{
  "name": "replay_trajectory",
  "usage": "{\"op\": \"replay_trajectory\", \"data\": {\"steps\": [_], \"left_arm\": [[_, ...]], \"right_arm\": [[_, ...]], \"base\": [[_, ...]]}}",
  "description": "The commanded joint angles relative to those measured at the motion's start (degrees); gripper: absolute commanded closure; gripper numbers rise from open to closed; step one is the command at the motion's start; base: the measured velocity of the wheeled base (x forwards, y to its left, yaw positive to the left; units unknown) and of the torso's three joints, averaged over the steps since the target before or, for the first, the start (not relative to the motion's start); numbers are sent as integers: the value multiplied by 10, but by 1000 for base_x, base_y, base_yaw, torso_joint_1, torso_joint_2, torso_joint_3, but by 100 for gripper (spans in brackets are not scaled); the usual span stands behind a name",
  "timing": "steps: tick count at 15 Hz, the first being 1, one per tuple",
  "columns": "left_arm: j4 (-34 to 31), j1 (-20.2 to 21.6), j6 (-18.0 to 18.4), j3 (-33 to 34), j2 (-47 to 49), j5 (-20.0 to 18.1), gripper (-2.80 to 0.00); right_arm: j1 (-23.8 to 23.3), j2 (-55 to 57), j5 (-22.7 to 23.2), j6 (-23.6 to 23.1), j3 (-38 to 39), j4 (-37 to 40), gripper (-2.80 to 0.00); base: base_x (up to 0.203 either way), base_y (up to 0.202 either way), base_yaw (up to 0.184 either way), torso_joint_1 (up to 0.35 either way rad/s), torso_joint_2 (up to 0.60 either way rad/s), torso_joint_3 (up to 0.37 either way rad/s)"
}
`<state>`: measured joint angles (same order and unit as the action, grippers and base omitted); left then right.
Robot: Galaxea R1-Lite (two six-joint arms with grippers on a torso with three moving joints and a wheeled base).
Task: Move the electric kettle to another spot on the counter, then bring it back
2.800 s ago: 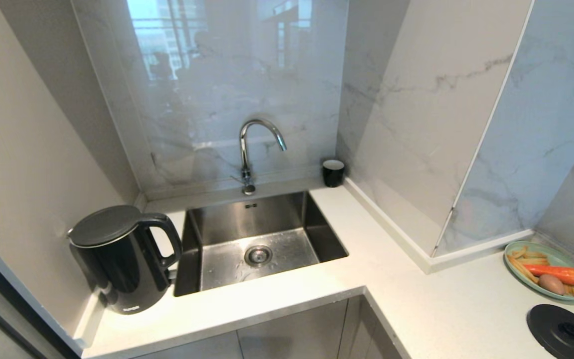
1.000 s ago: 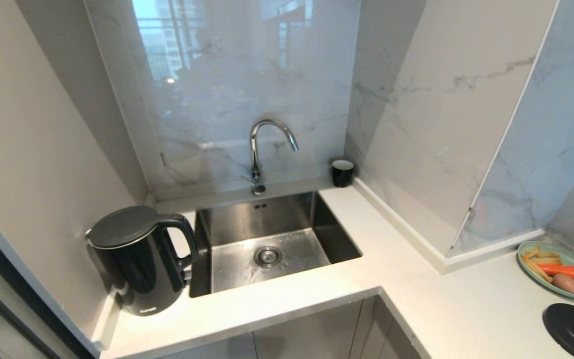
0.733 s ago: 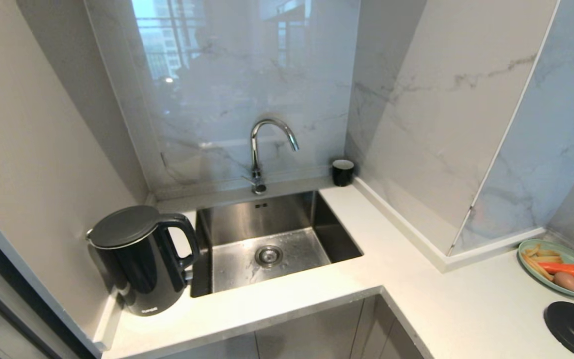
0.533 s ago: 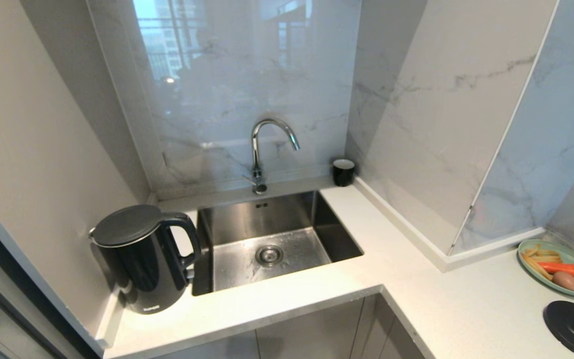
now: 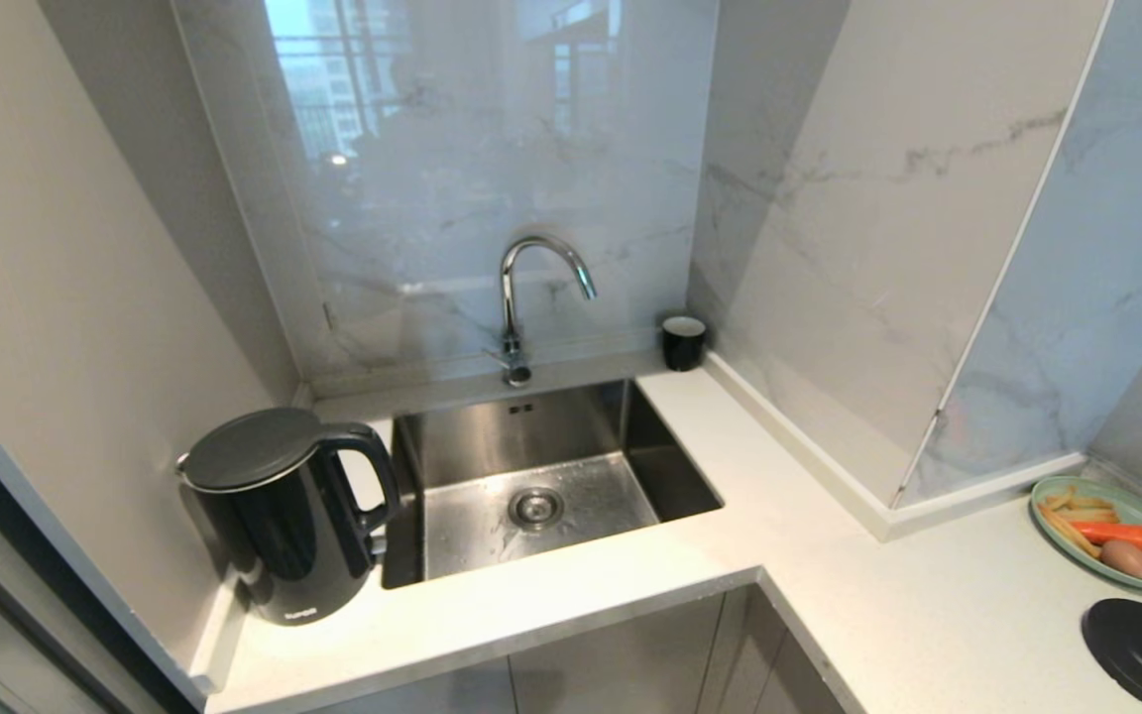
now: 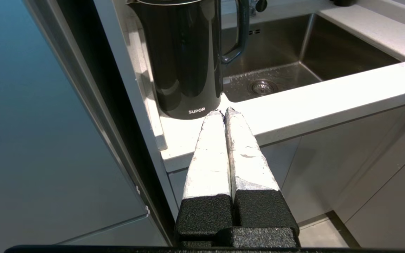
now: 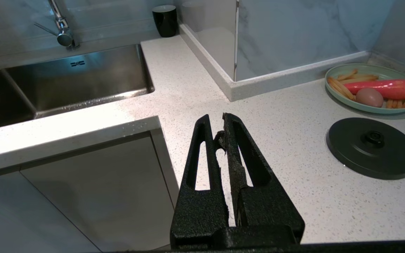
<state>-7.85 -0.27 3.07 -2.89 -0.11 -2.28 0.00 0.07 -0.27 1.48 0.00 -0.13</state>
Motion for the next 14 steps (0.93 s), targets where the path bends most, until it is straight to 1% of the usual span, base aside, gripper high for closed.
{"op": "replay_trajectory", "data": {"steps": [1,4,5,11,13,14], "left_arm": [[-1,0,0,0,1,0,0],[-1,0,0,0,1,0,0],[-1,0,-1,0,1,0,0],[-1,0,-2,0,1,0,0],[-1,0,-4,0,1,1,0],[-1,0,-13,0,1,2,0]], "right_arm": [[0,0,0,0,0,0,0],[0,0,0,0,0,0,0],[0,0,0,0,0,0,0],[0,0,0,0,0,0,0],[0,0,0,0,0,0,0],[0,0,0,0,0,0,0]], "base": [[0,0,0,0,0,0],[0,0,0,0,0,0],[3,0,-84,10,2,0],[3,8,-173,6,0,4],[0,-1,-87,-1,4,5],[0,0,0,0,0,0]]}}
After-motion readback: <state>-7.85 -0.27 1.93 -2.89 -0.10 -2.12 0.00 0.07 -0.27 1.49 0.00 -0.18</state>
